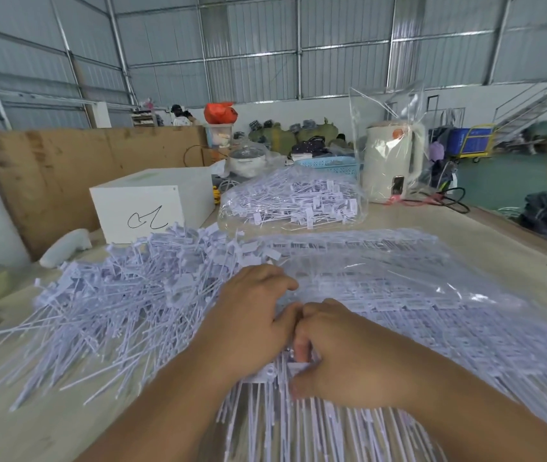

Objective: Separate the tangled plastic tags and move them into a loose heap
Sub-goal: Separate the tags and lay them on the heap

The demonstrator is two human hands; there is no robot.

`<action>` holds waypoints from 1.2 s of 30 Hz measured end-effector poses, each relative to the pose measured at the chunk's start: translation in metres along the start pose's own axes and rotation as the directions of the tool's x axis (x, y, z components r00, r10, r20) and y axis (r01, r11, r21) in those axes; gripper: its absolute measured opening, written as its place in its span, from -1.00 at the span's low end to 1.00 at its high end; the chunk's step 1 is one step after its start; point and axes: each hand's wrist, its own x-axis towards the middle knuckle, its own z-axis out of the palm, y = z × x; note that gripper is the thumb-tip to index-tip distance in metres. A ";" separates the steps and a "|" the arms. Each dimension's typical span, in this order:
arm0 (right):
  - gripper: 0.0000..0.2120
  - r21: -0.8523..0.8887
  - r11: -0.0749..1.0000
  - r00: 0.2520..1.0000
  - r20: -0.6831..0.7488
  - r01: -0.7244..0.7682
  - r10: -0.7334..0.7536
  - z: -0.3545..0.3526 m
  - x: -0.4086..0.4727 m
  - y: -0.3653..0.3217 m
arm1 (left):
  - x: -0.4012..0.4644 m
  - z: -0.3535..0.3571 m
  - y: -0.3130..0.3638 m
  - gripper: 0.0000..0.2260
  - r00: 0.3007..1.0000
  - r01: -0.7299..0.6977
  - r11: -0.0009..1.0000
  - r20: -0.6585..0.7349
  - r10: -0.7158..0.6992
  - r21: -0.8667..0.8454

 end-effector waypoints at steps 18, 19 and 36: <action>-0.76 0.164 0.986 0.949 -0.308 -0.012 0.063 -0.039 -0.020 0.003 | 0.000 -0.021 0.016 -0.55 1.000 -0.011 0.765 -0.026 -0.007 -0.644; -0.76 0.169 0.986 0.951 -0.303 -0.012 0.064 -0.039 -0.020 0.003 | -0.002 -0.020 0.015 -0.53 1.000 -0.029 0.759 -0.011 0.029 -0.651; -0.93 0.350 0.890 0.898 -0.421 0.294 -0.131 -0.049 -0.026 0.003 | 0.003 -0.009 0.007 -0.30 0.902 0.410 0.534 0.413 -0.121 -0.739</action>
